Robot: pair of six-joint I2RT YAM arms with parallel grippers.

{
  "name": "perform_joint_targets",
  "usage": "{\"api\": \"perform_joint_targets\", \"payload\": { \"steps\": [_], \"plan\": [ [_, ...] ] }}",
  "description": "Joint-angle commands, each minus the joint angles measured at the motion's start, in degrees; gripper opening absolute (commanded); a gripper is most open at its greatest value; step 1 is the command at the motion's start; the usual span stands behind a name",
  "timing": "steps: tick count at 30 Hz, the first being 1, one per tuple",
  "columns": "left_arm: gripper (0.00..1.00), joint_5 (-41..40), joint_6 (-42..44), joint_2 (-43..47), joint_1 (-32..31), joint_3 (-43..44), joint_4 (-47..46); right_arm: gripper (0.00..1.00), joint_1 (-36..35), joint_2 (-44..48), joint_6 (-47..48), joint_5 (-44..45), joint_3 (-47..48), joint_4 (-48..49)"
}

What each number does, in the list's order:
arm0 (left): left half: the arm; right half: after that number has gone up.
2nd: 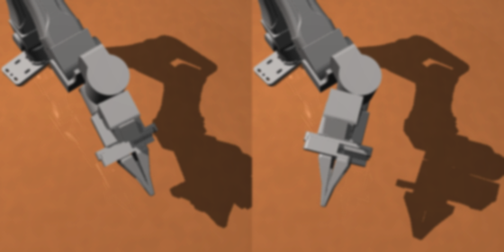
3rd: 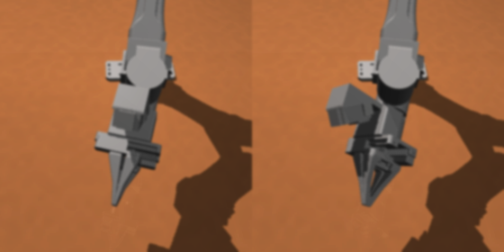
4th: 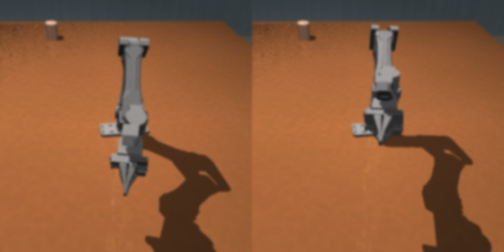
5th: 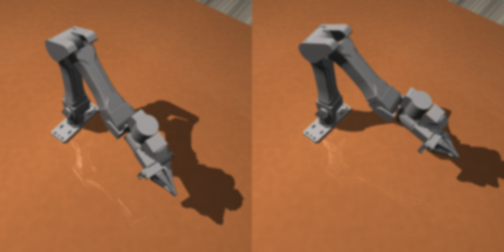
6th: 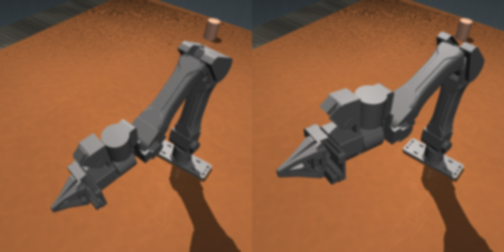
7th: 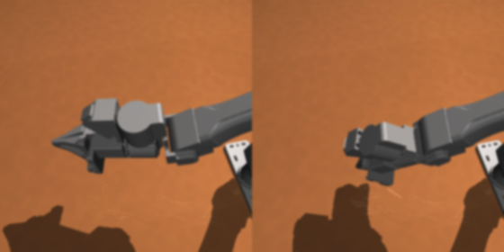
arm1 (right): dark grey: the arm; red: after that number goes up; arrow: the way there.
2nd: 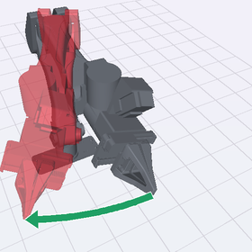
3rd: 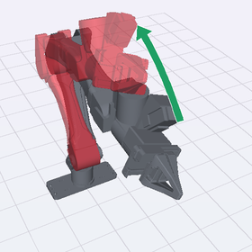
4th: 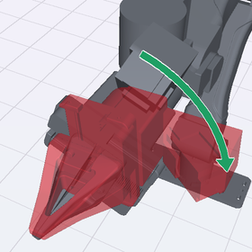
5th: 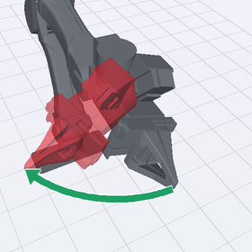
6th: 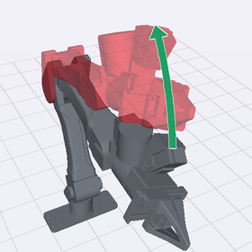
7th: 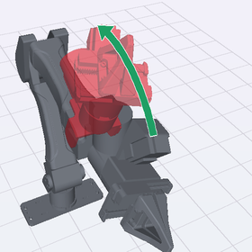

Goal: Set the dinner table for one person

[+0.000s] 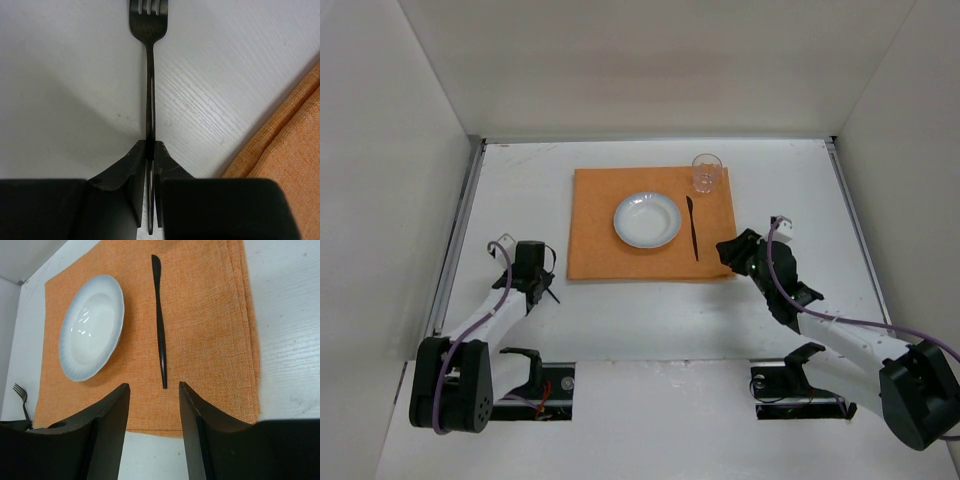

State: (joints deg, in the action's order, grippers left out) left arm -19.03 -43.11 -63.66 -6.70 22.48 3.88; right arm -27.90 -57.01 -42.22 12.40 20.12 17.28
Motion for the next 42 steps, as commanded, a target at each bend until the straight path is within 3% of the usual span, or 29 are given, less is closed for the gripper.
{"api": "perform_joint_targets", "payload": {
  "steps": [1, 6, 9, 16, 20, 27, 33, 42],
  "plan": [
    [0.04, 0.84, 1.27, 2.39, -0.63, 0.46, 3.93, 0.5, -0.62, 0.15, 0.91, -0.1, 2.29, 3.38],
    [0.02, -2.85, 2.86, 11.61, -6.78, 3.97, 11.66, 0.51, -0.62, 1.55, 0.91, -0.19, 1.85, 3.29],
    [0.03, -4.61, 4.44, 12.42, -12.66, 9.32, 14.84, 0.51, -0.27, 2.26, 0.73, -0.19, 1.5, 3.29],
    [0.04, -5.32, 12.6, -4.69, -26.29, 23.82, 12.56, 0.52, -0.53, 2.17, 0.82, 0.16, 1.59, 3.38],
    [0.04, -3.39, 15.77, -13.75, -27.27, 29.98, 9.31, 0.52, -0.44, 2.35, 0.73, 0.25, 1.41, 3.29],
    [0.04, 0.21, 19.29, -23.43, -23.67, 35.78, 6.58, 0.53, -0.53, 1.91, 0.91, 0.43, 1.59, 3.38],
    [0.05, 3.55, 21.84, -29.14, -22.35, 38.69, 6.58, 0.53, -0.53, 1.29, 1.0, 0.43, 1.76, 3.38],
    [0.05, 0.75, 23.08, -34.69, -22.79, 40.01, 6.32, 0.54, -0.53, 0.85, 1.08, 0.69, 1.85, 3.38]
  ]
}}
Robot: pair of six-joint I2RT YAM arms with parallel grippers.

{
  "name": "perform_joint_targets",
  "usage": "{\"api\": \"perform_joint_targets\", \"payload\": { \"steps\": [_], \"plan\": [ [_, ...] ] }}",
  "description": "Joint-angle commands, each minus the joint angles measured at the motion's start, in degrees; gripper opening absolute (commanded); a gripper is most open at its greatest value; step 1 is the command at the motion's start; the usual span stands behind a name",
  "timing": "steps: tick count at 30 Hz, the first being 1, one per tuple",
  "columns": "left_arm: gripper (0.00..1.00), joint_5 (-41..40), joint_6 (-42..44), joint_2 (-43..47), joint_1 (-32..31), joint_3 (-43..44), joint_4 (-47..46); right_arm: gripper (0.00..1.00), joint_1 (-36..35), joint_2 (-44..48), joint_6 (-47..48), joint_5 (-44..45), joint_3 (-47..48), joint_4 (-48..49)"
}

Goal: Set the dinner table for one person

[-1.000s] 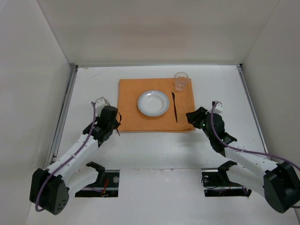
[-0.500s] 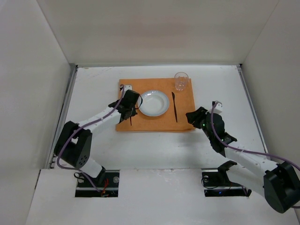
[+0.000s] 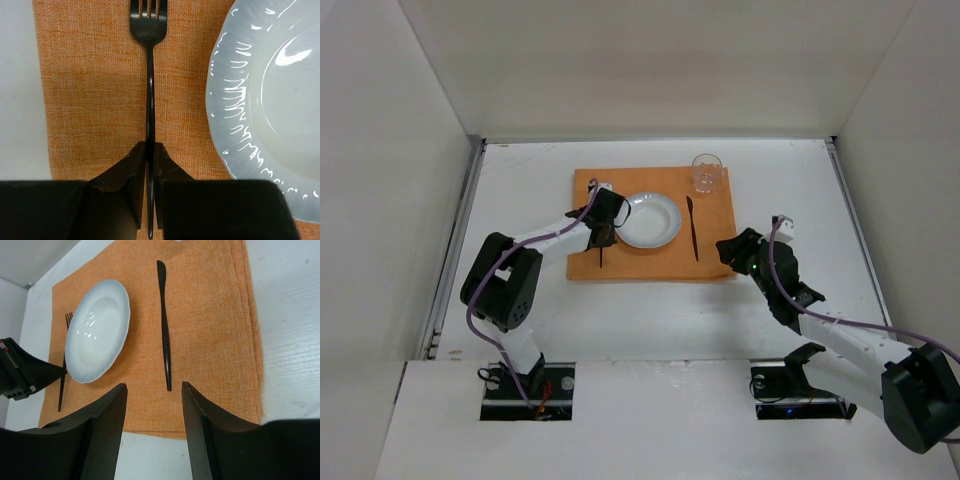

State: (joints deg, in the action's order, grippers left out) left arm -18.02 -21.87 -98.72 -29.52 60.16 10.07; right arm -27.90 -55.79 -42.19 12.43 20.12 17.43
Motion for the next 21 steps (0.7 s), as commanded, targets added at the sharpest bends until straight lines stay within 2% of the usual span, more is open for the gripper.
{"api": "perform_joint_targets", "payload": {
  "steps": [1, 15, 17, 21],
  "plan": [
    [0.05, -0.26, 1.74, 0.19, 0.12, 2.33, 0.13, 0.54, -0.53, -0.46, 1.06, 0.67, 1.94, 3.22],
    [0.08, -1.05, 2.53, -2.8, -0.23, 2.68, -0.92, 0.55, -0.53, -1.34, 1.06, 0.58, 2.12, 3.22],
    [0.13, -1.84, 2.09, -2.19, -0.14, 2.16, -1.01, 0.55, -0.53, -1.17, 1.06, 0.67, 2.12, 3.22],
    [0.3, -3.68, 1.39, 1.06, -0.32, 0.66, -1.01, 0.58, -0.53, -0.99, 1.06, 0.5, 2.03, 3.22]
  ]
}}
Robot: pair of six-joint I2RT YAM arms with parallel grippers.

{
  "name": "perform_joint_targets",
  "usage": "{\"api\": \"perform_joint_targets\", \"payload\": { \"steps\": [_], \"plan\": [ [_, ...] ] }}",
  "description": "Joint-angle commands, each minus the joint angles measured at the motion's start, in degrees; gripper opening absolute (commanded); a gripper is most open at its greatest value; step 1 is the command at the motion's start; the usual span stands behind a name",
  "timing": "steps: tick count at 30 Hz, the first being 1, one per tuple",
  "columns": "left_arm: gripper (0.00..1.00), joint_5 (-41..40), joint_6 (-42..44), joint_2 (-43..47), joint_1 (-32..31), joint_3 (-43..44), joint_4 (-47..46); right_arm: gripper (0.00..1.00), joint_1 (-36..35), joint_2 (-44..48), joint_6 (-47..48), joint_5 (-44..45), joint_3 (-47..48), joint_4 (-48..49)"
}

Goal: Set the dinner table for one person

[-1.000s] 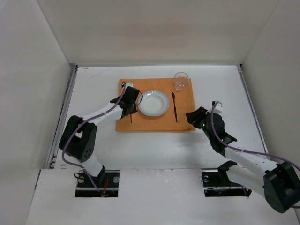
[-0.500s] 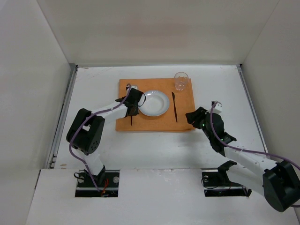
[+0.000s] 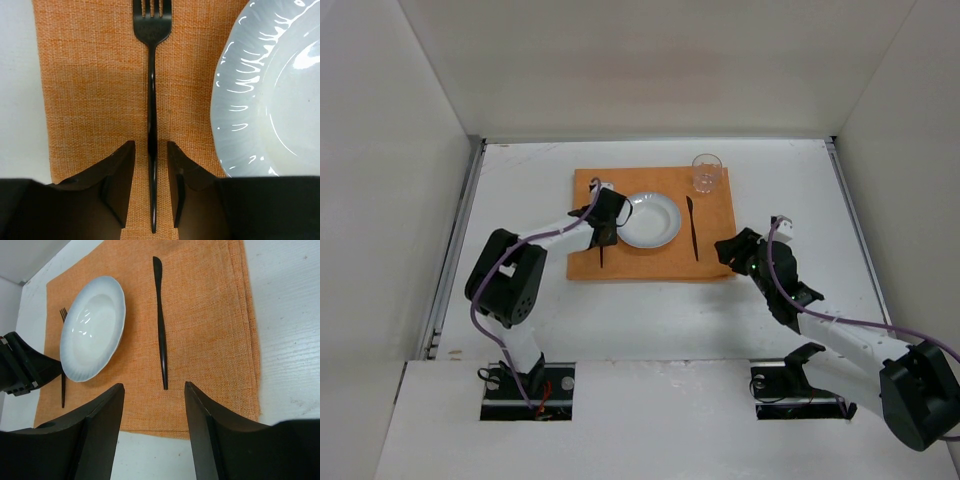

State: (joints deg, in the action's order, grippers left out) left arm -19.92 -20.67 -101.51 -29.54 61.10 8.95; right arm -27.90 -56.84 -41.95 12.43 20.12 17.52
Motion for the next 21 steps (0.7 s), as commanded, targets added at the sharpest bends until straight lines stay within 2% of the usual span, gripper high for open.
{"api": "perform_joint_targets", "payload": {
  "steps": [1, 4, 6, 11, 14, 17, 21],
  "plan": [
    [0.33, -2.22, 0.01, 5.0, -0.38, -0.72, 0.1, 0.6, -0.53, 0.15, 0.82, 0.58, 2.03, 3.14],
    [0.45, -3.89, -1.04, 11.31, -0.91, -3.35, -0.34, 0.65, -0.53, 0.41, 0.82, 0.76, 1.85, 3.14],
    [0.48, -4.51, -2.18, 16.41, -0.91, -5.28, -0.43, 0.67, -0.53, 0.41, 0.82, 0.5, 1.85, 3.14],
    [0.49, -3.99, -9.82, 31.53, 1.01, -13.45, -1.48, 0.69, -0.53, 0.24, 0.82, 1.2, 1.77, 3.57],
    [0.5, -2.76, -15.09, 40.93, 4.7, -20.29, -0.43, 0.67, -0.53, 0.32, 0.82, 1.2, 1.77, 3.58],
    [0.5, -3.28, -20.18, 51.55, 10.4, -27.94, 2.03, 0.63, -0.53, 1.38, 0.73, 2.77, 1.15, 3.66],
    [0.54, -2.23, -22.66, 65.1, 18.58, -34.81, 8.79, 0.43, -0.53, 1.91, 0.29, 3.31, 0.71, 3.58]
  ]
}}
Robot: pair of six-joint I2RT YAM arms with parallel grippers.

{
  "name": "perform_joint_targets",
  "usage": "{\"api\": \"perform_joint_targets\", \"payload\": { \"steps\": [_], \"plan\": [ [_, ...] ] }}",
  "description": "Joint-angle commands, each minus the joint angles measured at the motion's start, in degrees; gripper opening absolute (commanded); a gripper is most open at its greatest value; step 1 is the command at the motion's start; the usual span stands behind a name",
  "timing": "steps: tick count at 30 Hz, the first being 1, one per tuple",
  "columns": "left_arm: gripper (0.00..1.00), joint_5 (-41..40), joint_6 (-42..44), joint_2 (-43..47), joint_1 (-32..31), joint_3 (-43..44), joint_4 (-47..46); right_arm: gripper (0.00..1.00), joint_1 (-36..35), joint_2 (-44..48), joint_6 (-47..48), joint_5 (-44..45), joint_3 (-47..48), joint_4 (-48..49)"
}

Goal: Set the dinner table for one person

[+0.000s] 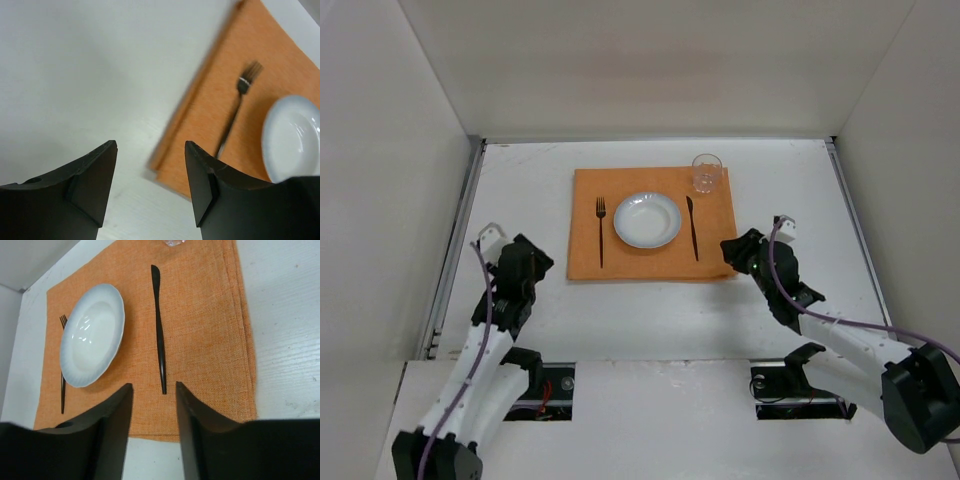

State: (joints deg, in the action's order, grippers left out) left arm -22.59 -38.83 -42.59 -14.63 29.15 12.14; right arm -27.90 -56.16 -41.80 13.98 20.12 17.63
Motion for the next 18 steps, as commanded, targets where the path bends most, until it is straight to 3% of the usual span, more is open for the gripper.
{"api": "perform_joint_targets", "payload": {
  "steps": [1, 5, 11, 18],
  "plan": [
    [0.54, 0.96, -5.02, 8.81, 5.35, -4.08, 7.35, 0.38, -0.53, 1.4, 0.05, 2.02, 0.8, 3.21],
    [0.55, 4.56, -5.82, 11.13, 10.62, -6.64, 9.83, 0.34, -0.53, 2.55, -0.74, 3.25, -0.08, 3.55],
    [0.53, 7.64, -7.58, 7.0, 11.43, -7.88, 5.09, 0.57, 0.08, 4.04, -1.27, 4.39, -1.05, 3.82],
    [0.51, 7.74, -7.14, 3.48, 10.9, -7.09, 2.01, 0.63, -0.27, 3.17, -0.74, 5.63, -0.87, 4.08]
  ]
}}
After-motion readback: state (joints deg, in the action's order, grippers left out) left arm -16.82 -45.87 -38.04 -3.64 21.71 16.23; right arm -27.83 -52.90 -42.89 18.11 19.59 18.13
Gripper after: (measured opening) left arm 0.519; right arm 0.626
